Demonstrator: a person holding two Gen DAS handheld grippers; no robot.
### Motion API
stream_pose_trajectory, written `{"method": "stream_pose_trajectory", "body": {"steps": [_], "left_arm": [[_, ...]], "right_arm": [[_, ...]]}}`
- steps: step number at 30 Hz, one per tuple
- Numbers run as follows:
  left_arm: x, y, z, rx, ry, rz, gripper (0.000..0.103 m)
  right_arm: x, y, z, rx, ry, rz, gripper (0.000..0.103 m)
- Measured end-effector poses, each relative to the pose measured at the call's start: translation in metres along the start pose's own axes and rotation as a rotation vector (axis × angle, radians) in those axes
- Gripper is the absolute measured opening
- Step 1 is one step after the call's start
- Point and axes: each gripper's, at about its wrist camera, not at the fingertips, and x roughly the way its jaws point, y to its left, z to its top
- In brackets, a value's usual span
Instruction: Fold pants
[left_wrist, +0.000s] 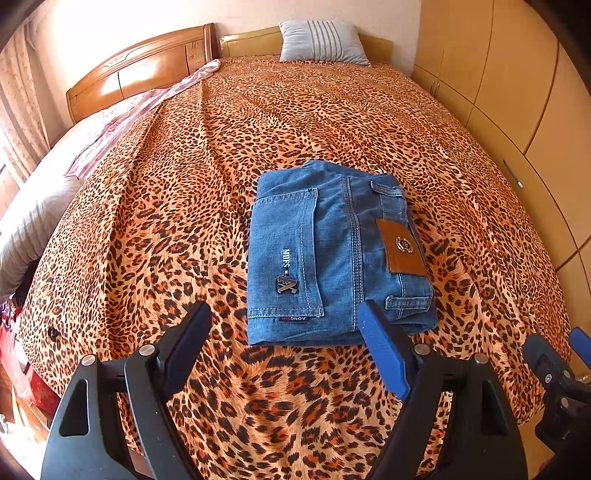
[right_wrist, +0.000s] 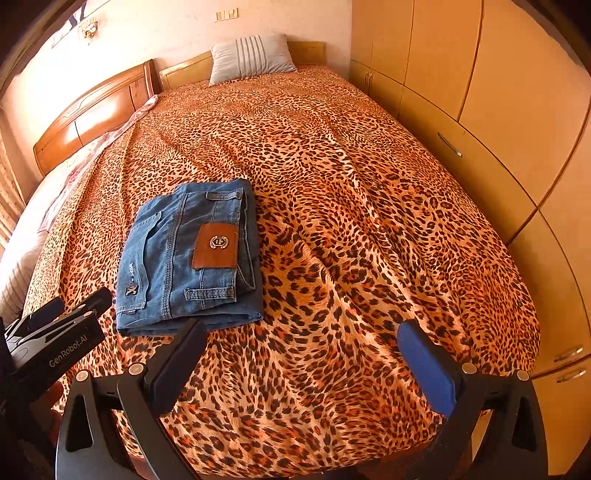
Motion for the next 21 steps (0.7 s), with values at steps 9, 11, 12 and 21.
{"method": "stream_pose_trajectory", "body": {"steps": [9,11,12,21], "left_arm": [[-0.006,-0.005,-0.005,0.012,-0.021,-0.024,0.082],[-0.007,-0.007,-0.006,0.018,-0.035,-0.027,0.082],[-0.009,-0.008,-0.006,0.015,-0.046,-0.032,0.082],[-0.018,0.002,-0.011,-0.096,-0.156,-0.18,0.082]], "right_arm": [[-0.002,-0.007,-0.003,0.007,0.002,-0.014,0.103],[-0.002,-0.009,-0.003,0.008,0.005,-0.019,0.103],[-0.002,-0.01,-0.004,0.009,0.007,-0.02,0.103],[-0.003,-0.02,-0.006,0.022,0.012,-0.038,0.103]]}}
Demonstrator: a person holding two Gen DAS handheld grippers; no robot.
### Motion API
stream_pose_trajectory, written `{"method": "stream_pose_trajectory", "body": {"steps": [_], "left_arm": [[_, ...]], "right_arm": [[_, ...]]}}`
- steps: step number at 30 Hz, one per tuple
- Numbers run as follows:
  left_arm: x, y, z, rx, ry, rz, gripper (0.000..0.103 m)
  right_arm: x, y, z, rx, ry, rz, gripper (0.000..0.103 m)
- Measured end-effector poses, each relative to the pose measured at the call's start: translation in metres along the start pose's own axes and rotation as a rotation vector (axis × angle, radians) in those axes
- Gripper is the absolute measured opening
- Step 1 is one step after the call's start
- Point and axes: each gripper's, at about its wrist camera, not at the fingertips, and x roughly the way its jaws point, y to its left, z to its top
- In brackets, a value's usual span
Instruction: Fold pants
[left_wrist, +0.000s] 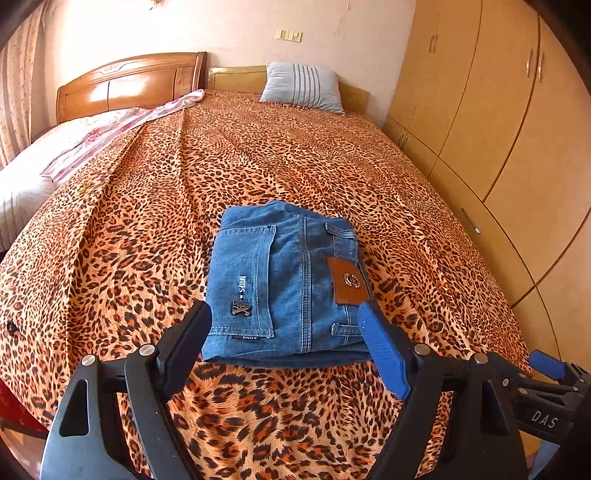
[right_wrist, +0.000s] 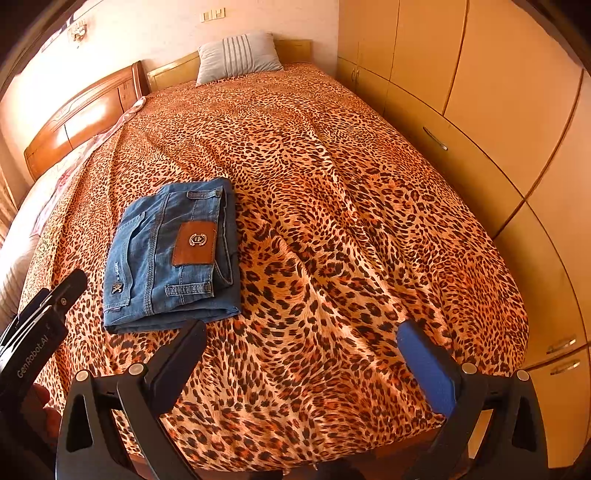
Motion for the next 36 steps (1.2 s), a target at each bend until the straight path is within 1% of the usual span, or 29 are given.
{"method": "stream_pose_trajectory", "body": {"steps": [3,6,9,12,17,28,36], "left_arm": [[0.01,-0.003,0.002,0.025,0.056,0.05,0.082],[0.009,-0.003,0.0,0.029,0.034,0.106,0.082],[0.007,0.0,-0.001,0.01,0.023,0.129,0.082],[0.009,0.004,-0.002,-0.005,0.039,0.126,0.082],[0.012,0.004,-0.003,0.002,0.051,0.127,0.082],[0.022,0.0,-0.002,0.022,0.111,0.119,0.082],[0.023,-0.006,-0.003,0.049,0.115,0.108,0.082]], "right_arm": [[0.001,-0.002,0.0,-0.002,0.005,-0.004,0.103],[0.001,-0.002,0.0,-0.008,0.007,-0.004,0.103],[0.003,-0.002,0.0,-0.011,0.011,-0.003,0.103],[0.007,-0.003,0.0,-0.012,0.022,-0.002,0.103],[0.012,-0.005,0.0,-0.007,0.034,-0.001,0.103],[0.015,-0.008,0.001,0.0,0.036,-0.006,0.103],[0.019,-0.008,0.0,0.003,0.055,-0.008,0.103]]}}
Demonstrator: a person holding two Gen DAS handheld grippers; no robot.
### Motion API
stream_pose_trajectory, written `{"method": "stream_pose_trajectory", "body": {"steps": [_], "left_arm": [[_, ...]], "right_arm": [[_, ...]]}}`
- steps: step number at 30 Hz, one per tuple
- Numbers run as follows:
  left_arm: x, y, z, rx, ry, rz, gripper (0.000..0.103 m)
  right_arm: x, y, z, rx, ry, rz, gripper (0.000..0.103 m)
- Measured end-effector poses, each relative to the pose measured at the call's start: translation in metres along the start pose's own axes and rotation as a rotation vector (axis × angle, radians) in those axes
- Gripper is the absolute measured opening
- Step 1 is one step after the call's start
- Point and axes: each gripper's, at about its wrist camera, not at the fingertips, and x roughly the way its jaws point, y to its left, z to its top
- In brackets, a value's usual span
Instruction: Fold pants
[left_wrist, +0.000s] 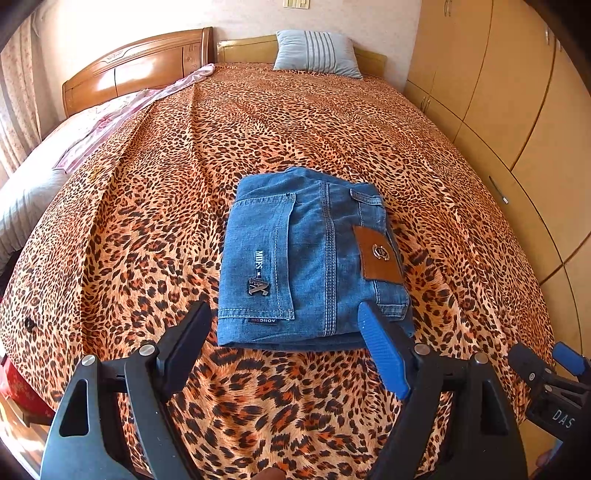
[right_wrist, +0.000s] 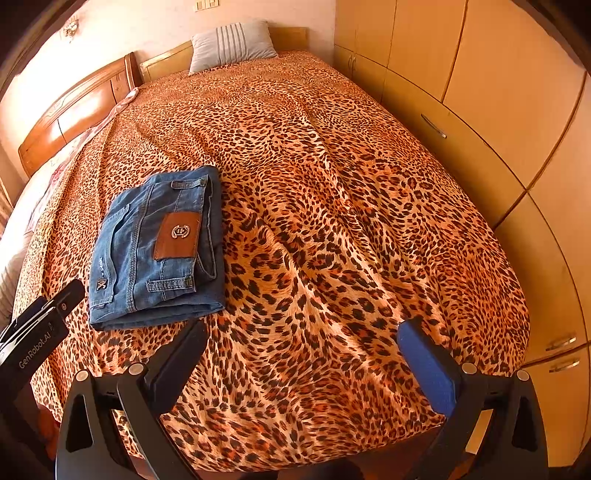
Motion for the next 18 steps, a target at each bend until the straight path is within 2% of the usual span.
{"method": "stream_pose_trajectory", "body": {"steps": [18], "left_arm": [[-0.0001,-0.0033,-0.0012,0.027,0.012,-0.015,0.082]], "right_arm": [[0.0011,0.0016,-0.0001,-0.007,0.003,-0.005,0.103]]}}
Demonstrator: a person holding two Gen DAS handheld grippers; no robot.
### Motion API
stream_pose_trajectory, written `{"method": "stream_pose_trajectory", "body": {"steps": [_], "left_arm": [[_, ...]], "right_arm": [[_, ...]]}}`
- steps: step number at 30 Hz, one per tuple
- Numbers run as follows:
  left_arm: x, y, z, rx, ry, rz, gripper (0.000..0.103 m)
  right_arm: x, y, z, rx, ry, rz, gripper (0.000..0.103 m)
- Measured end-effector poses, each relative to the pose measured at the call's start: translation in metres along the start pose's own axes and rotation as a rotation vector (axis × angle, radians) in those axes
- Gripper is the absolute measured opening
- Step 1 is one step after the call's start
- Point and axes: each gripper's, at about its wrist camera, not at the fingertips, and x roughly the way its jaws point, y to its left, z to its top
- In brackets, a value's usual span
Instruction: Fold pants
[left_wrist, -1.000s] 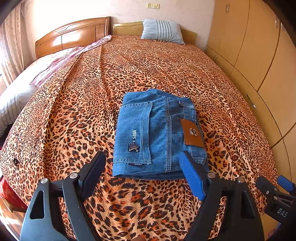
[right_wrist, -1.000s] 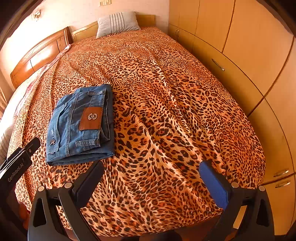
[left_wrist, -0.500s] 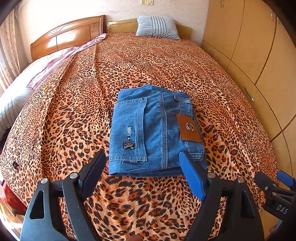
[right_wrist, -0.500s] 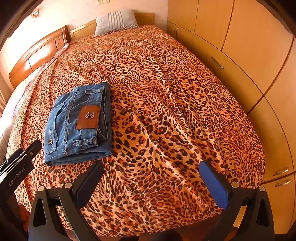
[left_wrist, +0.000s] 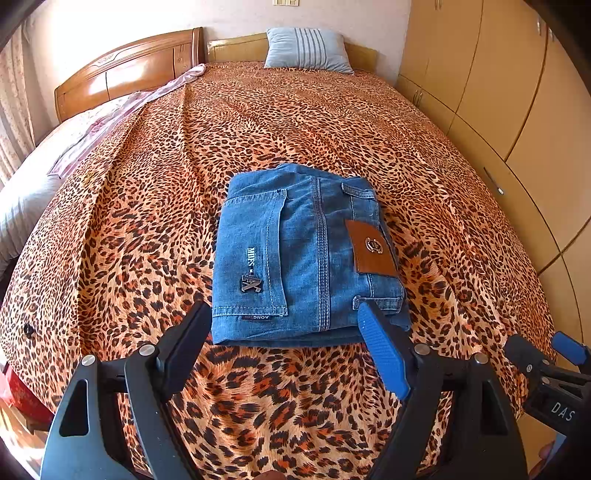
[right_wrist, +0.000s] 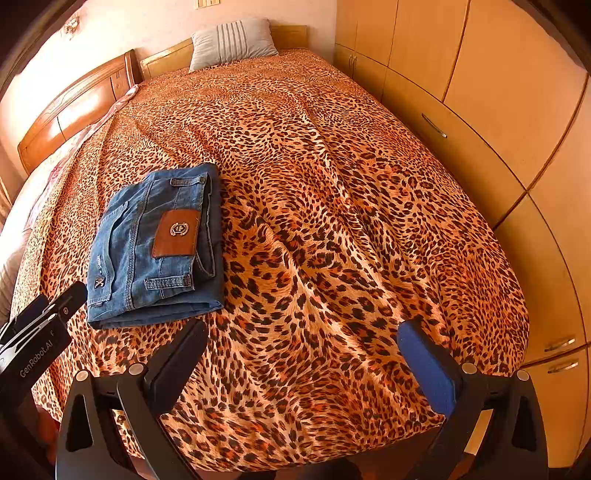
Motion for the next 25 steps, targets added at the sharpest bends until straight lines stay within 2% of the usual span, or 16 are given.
{"method": "stream_pose_trajectory", "body": {"steps": [14,21,25], "left_arm": [[0.0032,-0.0005,-0.0031,0.009,0.021,0.004,0.082],[-0.002,-0.001,-0.0033,0.011,-0.012,-0.009,0.082],[0.0003,-0.0011,-0.0012,0.004,0.014,-0.021,0.082]], "right_arm": [[0.0014,-0.0017,-0.0019,0.003,0.009,-0.002,0.103],[0.0018,-0.0013,-0.0024,0.002,0.014,-0.002,0.103],[0.0035,-0.0007,-0.0022,0.003,0.023,-0.003,0.103]]}}
